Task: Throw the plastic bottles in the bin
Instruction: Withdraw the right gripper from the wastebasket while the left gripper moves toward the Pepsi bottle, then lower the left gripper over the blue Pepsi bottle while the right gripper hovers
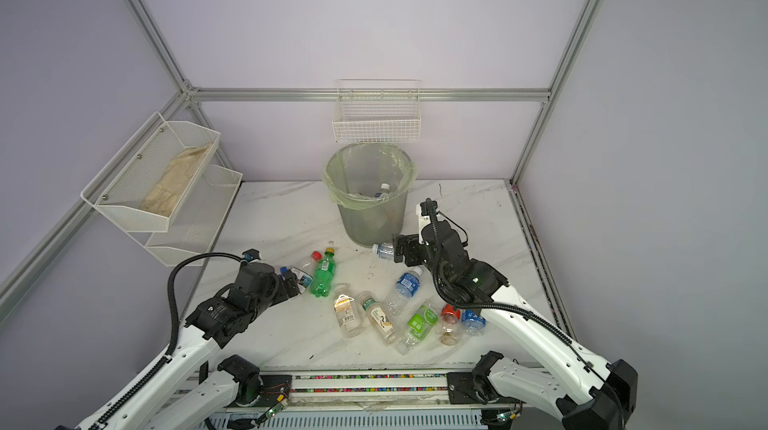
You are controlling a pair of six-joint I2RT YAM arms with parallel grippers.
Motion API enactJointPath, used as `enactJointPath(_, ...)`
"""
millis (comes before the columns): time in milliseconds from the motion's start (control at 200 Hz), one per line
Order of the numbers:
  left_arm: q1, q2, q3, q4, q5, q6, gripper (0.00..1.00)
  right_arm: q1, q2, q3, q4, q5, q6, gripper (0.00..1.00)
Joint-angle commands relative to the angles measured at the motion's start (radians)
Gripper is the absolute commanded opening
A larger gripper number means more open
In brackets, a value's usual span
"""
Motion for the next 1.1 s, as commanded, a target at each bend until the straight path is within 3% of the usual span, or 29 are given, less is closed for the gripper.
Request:
enactJointPath(0, 0.115, -0.012, 0.061, 0.051, 0.126, 0.063, 1.00, 0.001, -0.036, -0.027, -0.015, 0.007, 0.034, 0.96)
enactJointPath(205, 0.341, 0.037, 0.062, 0.116, 0.252, 0.113, 1.00, 0.001, -0.086, -0.062, -0.021, -0.017, 0.050, 0.96)
enactJointPath(385, 0.452, 0.155, 0.095, 0.168, 0.293, 0.157, 1.00, 0.001, -0.108, -0.080, -0.030, -0.016, 0.057, 0.96)
enactJointPath(670, 0.483, 0.276, 0.156, 0.200, 0.217, 0.216, 1.00, 0.000, -0.148, -0.083, -0.033, -0.036, 0.075, 0.96)
enactJointPath(1095, 0.535, 0.448, 0.204, 0.240, 0.232, 0.204, 1.00, 0.000, -0.163, -0.107, -0.019, -0.055, 0.091, 0.96)
